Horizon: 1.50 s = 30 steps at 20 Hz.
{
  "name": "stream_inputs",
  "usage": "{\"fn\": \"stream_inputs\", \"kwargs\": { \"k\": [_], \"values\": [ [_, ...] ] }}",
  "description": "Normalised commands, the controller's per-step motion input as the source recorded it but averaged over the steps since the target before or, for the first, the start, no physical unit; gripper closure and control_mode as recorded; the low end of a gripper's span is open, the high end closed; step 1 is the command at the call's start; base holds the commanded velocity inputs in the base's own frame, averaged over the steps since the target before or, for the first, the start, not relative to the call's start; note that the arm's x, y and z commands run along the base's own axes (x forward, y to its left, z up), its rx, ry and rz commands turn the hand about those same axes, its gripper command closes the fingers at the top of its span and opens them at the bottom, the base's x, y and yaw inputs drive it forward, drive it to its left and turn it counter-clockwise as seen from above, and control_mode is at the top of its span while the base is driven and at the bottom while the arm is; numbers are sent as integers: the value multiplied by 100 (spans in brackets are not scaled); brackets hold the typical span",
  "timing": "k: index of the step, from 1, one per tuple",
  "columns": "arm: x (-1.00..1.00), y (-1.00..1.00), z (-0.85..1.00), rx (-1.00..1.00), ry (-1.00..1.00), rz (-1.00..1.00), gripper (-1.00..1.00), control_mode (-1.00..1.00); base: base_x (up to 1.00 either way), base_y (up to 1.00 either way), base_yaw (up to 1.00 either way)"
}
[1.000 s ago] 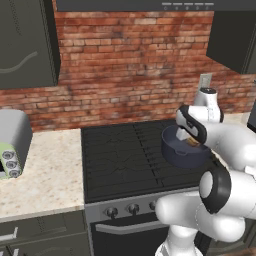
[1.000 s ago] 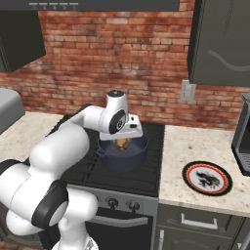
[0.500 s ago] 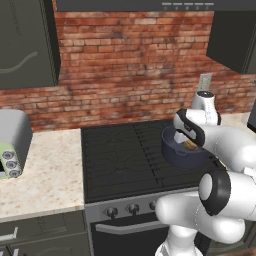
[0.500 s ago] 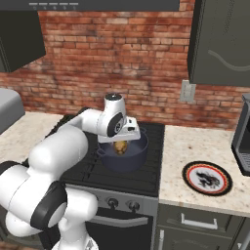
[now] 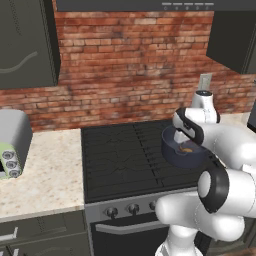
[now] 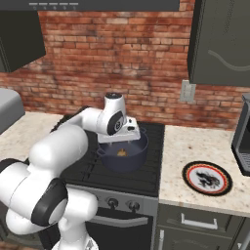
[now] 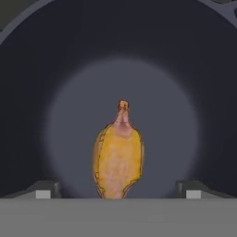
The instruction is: Retrieve the frozen meat and place it in the pot on a burner. Then turn the burner on.
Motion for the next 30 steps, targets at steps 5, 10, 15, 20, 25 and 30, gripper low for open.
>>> {"fn": "stream_inputs", "kwargs": {
  "k": [5,10,15,20,25,30],
  "values": [
    [-33,0,31,0,1,0,-100,-100,0,0,0],
    [-91,0,11,3,-8,-2,-100,-100,0,0,0],
    [-100,0,5,4,-17,-7,-100,-100,0,0,0],
    [-100,0,4,3,-9,-9,-100,-100,0,0,0],
    [-100,0,3,5,-8,-9,-100,-100,0,0,0],
    [-99,0,-19,9,-12,-11,-100,-100,0,0,0]
  ]
}}
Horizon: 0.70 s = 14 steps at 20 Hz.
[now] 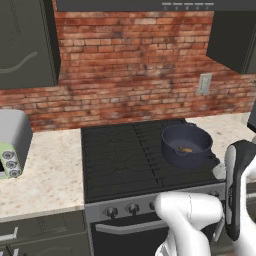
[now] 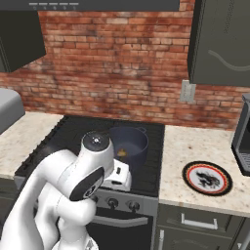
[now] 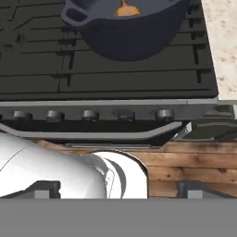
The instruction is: Retrieve the frozen meat and place it in the pot on a burner. Then turn the burner on.
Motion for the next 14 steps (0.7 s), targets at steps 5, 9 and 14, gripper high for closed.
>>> {"fn": "stream_inputs", "kwargs": {
  "k": [5,9,14],
  "values": [
    [-58,-2,-2,9,-31,-20,-100,-100,0,0,0],
    [-26,4,0,-1,-31,-11,-100,-100,0,0,0],
    [-15,3,-35,-10,-36,-11,-100,-100,0,0,0]
  ]
}}
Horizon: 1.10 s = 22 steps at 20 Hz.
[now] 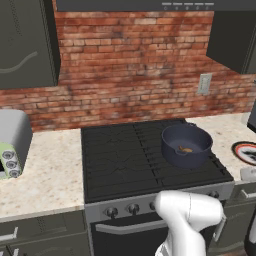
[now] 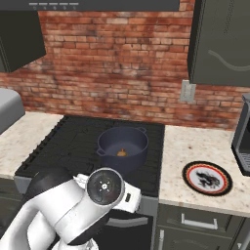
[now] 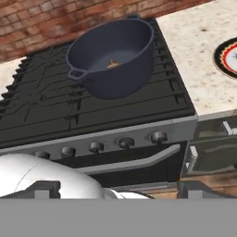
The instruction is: Retrieve the frozen meat and place it in the pot on a burner. Then turn the burner on.
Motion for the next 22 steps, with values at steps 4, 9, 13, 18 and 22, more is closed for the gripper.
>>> {"fn": "stream_inputs", "kwargs": {
  "k": [4,9,13,18,22],
  "values": [
    [-2,0,-64,-10,-33,-10,-100,-100,0,0,0],
    [-3,2,-71,-15,-39,-11,-100,-100,0,0,0],
    [0,0,-45,-6,-40,-12,-100,-100,0,0,0],
    [0,24,-11,0,-25,-5,-100,-100,0,0,0],
    [0,32,-21,0,-19,-5,-100,-100,0,0,0]
  ]
}}
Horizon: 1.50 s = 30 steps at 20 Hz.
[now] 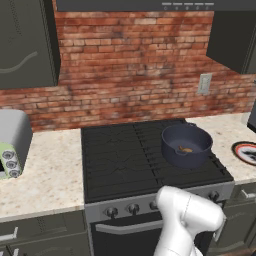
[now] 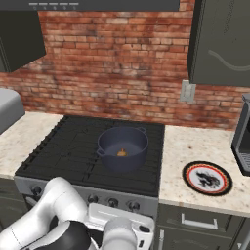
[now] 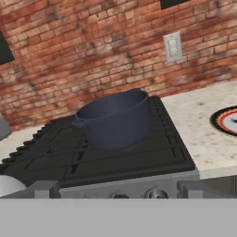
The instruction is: Retrieve the frozen meat and place it in the pot on a burner. Then turn the burner on.
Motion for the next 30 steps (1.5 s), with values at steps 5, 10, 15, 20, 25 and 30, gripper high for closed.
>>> {"fn": "stream_inputs", "kwargs": {
  "k": [5,10,15,20,25,30],
  "values": [
    [0,5,-8,0,-6,-2,-100,-100,0,0,0],
    [0,0,0,0,0,0,-100,-100,0,0,0],
    [-3,10,-12,0,-5,0,-100,-100,0,0,0],
    [0,6,-13,0,-6,0,-100,100,-1,2,0],
    [0,0,0,0,0,0,-100,100,-12,25,0],
    [0,0,0,0,0,0,-100,100,-20,28,-1]
  ]
}}
